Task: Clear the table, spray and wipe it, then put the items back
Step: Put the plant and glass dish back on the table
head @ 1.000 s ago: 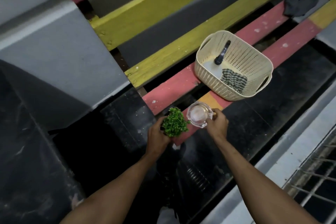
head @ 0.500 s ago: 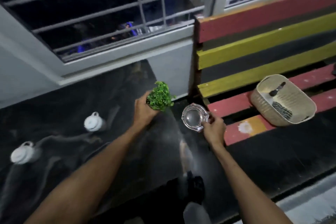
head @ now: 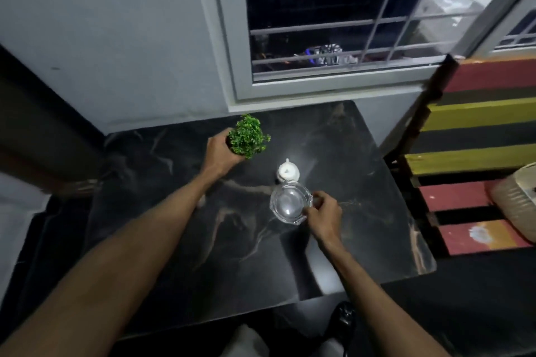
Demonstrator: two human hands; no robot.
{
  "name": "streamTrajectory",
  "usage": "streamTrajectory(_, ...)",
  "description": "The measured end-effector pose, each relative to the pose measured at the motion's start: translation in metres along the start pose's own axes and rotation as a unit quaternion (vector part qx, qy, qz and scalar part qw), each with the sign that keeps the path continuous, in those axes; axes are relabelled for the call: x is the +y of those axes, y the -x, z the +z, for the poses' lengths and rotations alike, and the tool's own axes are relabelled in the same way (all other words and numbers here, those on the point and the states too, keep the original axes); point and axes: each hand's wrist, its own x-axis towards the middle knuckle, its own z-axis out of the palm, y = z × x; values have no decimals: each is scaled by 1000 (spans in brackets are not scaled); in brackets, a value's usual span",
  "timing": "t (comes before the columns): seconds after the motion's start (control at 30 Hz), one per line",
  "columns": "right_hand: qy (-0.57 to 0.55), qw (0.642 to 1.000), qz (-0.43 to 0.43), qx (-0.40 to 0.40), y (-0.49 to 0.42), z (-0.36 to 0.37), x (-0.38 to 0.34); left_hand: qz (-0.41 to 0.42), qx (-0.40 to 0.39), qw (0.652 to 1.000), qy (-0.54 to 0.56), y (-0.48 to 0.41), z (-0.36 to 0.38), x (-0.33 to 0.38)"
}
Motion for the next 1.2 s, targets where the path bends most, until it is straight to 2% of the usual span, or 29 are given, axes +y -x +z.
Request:
streamTrajectory(0.2, 5, 998, 55, -20, 47, 84, 11, -62, -17, 998, -21, -7, -23, -68)
streamTrajectory(0.4, -10, 987, 162, 24, 78, 128, 27, -80, -48, 995, -35, -20, -20, -96)
streamTrajectory(0.63, -20, 977, 207, 54, 86, 138, 29, -82, -77, 993, -32, -45, -6, -103)
streamTrajectory(1.2, -25, 967, 252, 27, 73, 131, 32, -104, -111, 988, -34, -67, 22, -102)
